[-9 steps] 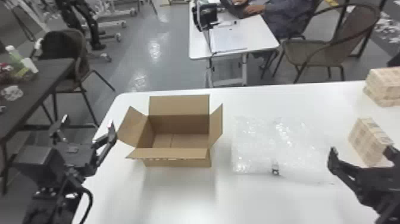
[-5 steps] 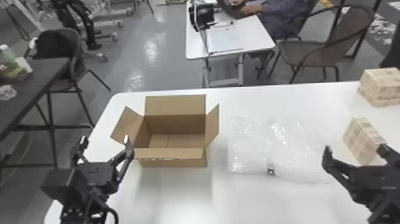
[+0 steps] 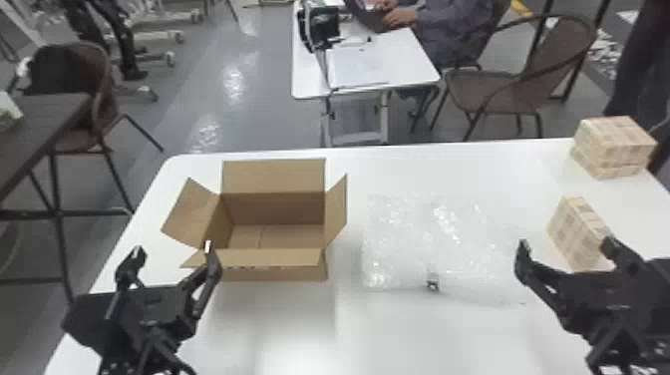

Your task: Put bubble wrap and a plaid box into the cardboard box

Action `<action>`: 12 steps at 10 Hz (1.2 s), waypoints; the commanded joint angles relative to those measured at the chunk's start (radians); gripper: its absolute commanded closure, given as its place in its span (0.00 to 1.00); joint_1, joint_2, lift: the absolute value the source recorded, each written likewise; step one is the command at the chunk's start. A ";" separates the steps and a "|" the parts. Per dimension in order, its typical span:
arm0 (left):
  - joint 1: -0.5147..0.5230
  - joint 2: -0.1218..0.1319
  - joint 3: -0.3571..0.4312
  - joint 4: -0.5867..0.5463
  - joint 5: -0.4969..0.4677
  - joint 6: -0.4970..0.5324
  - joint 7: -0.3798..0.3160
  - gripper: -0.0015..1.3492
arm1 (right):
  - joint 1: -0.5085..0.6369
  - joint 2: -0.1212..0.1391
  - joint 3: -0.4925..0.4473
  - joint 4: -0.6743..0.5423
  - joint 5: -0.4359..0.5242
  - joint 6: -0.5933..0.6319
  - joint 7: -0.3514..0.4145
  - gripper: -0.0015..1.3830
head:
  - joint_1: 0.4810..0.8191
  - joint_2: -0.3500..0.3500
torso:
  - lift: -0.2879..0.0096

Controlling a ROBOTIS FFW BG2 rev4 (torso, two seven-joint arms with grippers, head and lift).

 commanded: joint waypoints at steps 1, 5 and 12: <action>-0.033 -0.007 0.040 -0.006 0.059 0.071 -0.039 0.21 | 0.000 0.000 0.000 0.001 -0.002 0.000 0.000 0.08 | 0.63 0.67 | 0.61; -0.261 -0.007 0.302 -0.040 0.165 0.471 -0.388 0.21 | -0.017 -0.002 0.000 0.007 -0.003 0.008 0.025 0.08 | 0.63 0.74 | 0.61; -0.418 0.034 0.420 0.203 0.372 0.646 -0.556 0.31 | -0.061 0.000 0.021 0.036 -0.003 0.016 0.074 0.08 | 0.63 0.86 | 0.61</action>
